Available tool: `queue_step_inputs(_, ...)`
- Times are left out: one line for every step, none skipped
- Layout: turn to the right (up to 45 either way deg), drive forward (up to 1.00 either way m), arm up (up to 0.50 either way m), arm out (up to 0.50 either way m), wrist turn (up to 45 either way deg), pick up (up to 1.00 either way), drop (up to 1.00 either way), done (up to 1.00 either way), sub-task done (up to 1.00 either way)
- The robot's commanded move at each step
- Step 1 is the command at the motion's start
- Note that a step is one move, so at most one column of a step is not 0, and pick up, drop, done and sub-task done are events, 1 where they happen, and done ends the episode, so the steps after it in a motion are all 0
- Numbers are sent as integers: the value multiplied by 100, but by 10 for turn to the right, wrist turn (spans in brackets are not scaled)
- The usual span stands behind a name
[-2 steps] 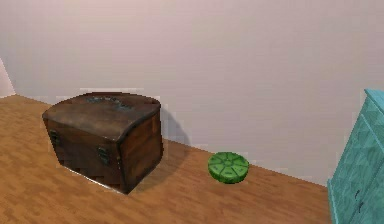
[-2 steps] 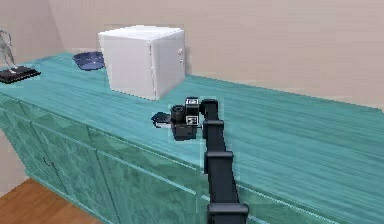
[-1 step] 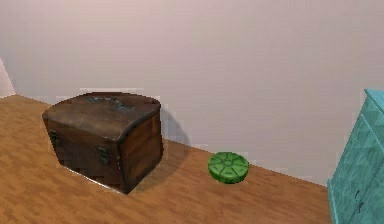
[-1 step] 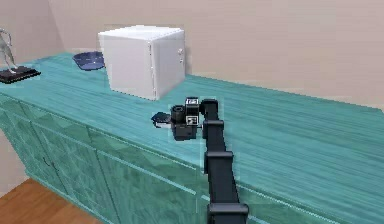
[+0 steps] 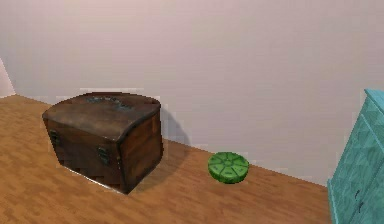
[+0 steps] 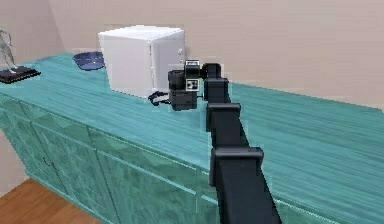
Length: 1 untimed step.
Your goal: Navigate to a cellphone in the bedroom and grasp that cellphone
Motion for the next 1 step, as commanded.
queue_step_inputs(0, 0, 0, 0, 0, 0, 0, 100, 0)
